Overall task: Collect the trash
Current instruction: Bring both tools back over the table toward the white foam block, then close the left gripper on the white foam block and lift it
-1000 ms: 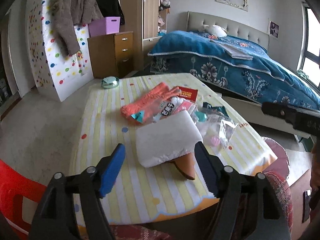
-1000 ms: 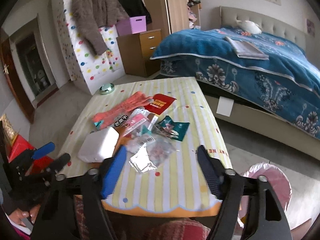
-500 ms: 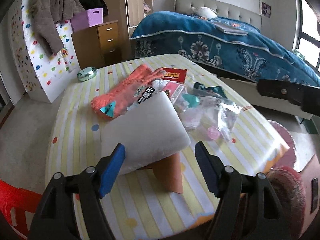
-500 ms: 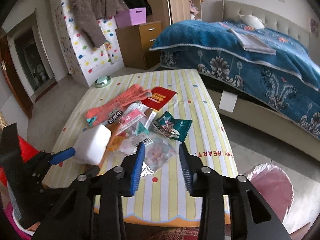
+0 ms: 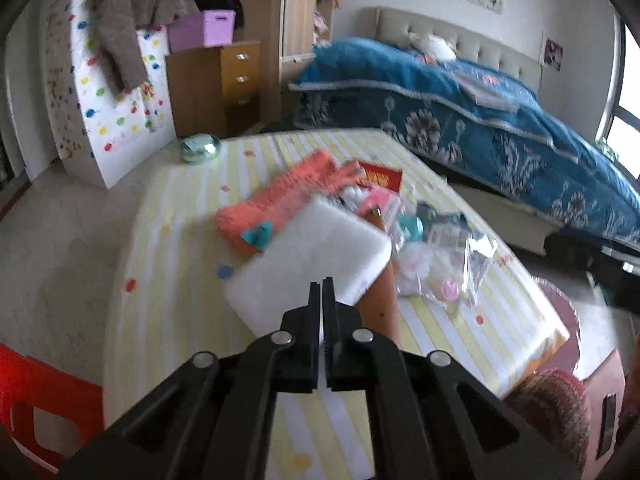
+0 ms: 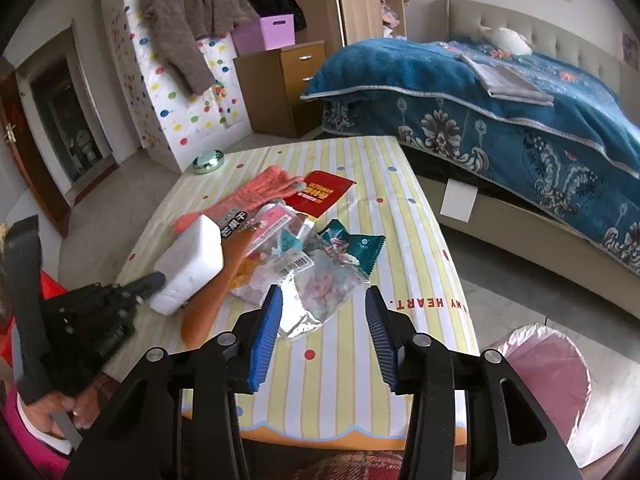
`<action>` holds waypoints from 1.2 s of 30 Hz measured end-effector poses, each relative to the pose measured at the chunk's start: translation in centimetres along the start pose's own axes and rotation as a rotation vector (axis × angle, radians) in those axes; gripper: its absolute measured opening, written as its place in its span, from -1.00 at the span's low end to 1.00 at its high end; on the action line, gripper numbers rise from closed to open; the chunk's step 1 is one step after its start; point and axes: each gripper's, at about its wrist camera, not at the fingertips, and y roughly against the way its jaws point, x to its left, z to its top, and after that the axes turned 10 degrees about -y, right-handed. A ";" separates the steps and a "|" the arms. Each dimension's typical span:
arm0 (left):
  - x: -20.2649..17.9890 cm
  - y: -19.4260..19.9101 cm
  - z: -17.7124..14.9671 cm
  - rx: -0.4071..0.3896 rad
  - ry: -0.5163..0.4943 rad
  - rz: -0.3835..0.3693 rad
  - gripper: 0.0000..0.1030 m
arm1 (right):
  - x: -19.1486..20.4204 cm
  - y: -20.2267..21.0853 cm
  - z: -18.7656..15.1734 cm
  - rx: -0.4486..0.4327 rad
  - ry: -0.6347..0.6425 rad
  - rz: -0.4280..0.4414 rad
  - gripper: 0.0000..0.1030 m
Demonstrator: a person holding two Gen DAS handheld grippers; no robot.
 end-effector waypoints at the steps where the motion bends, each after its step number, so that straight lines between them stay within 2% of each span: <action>1: 0.2 0.3 0.1 -0.008 0.000 0.001 -1.00 | 0.2 0.2 0.0 -0.004 0.007 0.004 0.03; 2: 0.5 0.8 0.1 -0.012 0.000 0.004 -1.00 | 0.5 0.5 -0.1 -0.009 0.014 0.007 0.07; 3: 0.7 1.1 0.0 -0.013 0.002 0.010 -0.91 | 0.6 0.6 -0.1 -0.010 0.017 0.008 0.08; 5: 1.2 1.2 -0.2 -0.014 0.000 0.022 -0.19 | 0.9 0.7 -0.2 -0.013 0.023 0.012 0.12; 6: 1.3 1.2 -0.4 -0.016 -0.006 0.037 0.27 | 1.2 0.8 -0.2 -0.013 0.027 0.014 0.12; 7: 1.4 1.2 -0.6 -0.020 -0.013 0.051 0.41 | 1.4 0.8 -0.3 -0.012 0.030 0.016 0.13; 11: 1.8 0.0 -1.1 0.014 -0.030 0.039 0.44 | 1.9 0.5 -0.3 -0.001 0.037 0.017 0.16; 16: 1.9 -2.6 -1.4 0.075 -0.035 0.026 0.68 | 2.1 0.0 -0.3 0.011 0.040 0.012 0.16; 19: 2.0 -3.8 -1.6 0.107 -0.017 -0.006 0.64 | 1.9 -0.4 -0.3 0.020 0.034 0.006 0.17; 20: 2.0 -3.9 -1.6 0.105 -0.008 -0.020 0.55 | 1.8 -0.6 -0.3 0.023 0.034 0.005 0.17; 21: 2.1 -4.0 -1.6 0.105 -0.003 -0.029 0.30 | 1.8 -0.7 -0.4 0.026 0.034 0.004 0.17; 22: 2.2 -4.0 -1.6 0.107 0.004 -0.036 0.15 | 1.8 -0.8 -0.4 0.027 0.035 0.005 0.16; 25: 2.5 -3.6 -1.8 0.085 0.028 -0.038 -0.03 | 1.9 -1.0 -0.5 0.034 0.039 0.008 0.17; 33: 3.6 1.2 -0.6 -0.028 0.072 0.039 -0.05 | 3.1 -0.8 -0.7 0.029 0.064 0.025 0.17; 36: 4.4 3.1 -0.4 -0.054 0.081 0.091 -0.04 | 4.2 -0.8 -0.8 0.023 0.084 0.033 0.29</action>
